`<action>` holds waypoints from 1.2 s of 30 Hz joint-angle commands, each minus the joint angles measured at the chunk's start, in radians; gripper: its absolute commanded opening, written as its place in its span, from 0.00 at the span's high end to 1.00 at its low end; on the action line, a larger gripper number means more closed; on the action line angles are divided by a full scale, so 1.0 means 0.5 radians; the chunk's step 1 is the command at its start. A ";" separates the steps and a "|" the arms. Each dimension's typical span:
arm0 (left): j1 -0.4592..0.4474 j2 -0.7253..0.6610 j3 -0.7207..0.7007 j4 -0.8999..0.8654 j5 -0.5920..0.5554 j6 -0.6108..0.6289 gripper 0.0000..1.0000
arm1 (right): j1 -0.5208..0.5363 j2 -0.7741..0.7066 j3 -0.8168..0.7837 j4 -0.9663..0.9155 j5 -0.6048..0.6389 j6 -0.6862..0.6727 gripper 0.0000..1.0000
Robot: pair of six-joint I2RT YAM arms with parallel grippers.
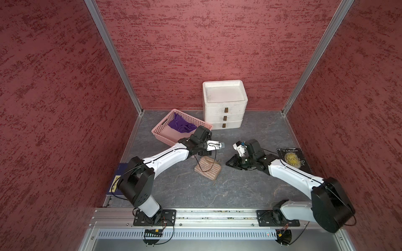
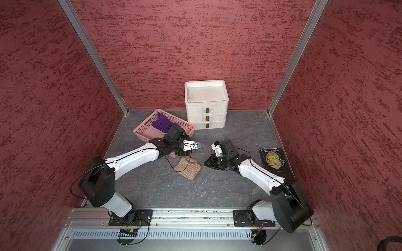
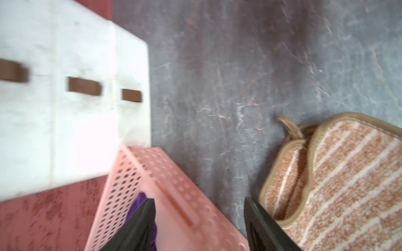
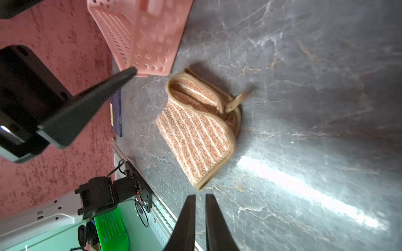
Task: Fold the square dishcloth
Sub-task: Smooth out the cleaning item at the center of the board.
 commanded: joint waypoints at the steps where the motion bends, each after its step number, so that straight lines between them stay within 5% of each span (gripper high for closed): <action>1: 0.027 -0.059 -0.052 -0.137 0.075 -0.200 0.38 | 0.124 -0.062 -0.081 0.103 0.073 0.180 0.87; 8: 0.033 -0.230 -0.468 -0.312 0.474 -0.520 0.49 | 0.436 0.241 -0.157 0.772 0.034 0.503 0.90; 15: 0.044 -0.118 -0.740 0.151 0.241 -0.523 0.67 | 0.453 0.781 -0.109 1.212 -0.040 0.655 0.91; 20: -0.019 0.013 -0.850 0.255 0.110 -0.460 0.62 | 0.440 1.018 -0.077 1.213 0.031 0.622 0.93; 25: -0.033 -0.034 -0.877 0.239 0.184 -0.467 0.55 | 0.444 0.801 -0.061 1.073 0.137 0.575 0.93; 30: 0.145 -0.370 -0.667 -0.137 0.554 -0.598 0.48 | 0.481 0.730 0.126 0.808 0.194 0.515 0.93; 36: 0.436 -0.720 -0.490 -0.397 0.682 -0.596 0.43 | 0.504 0.909 0.311 0.794 0.154 0.518 0.93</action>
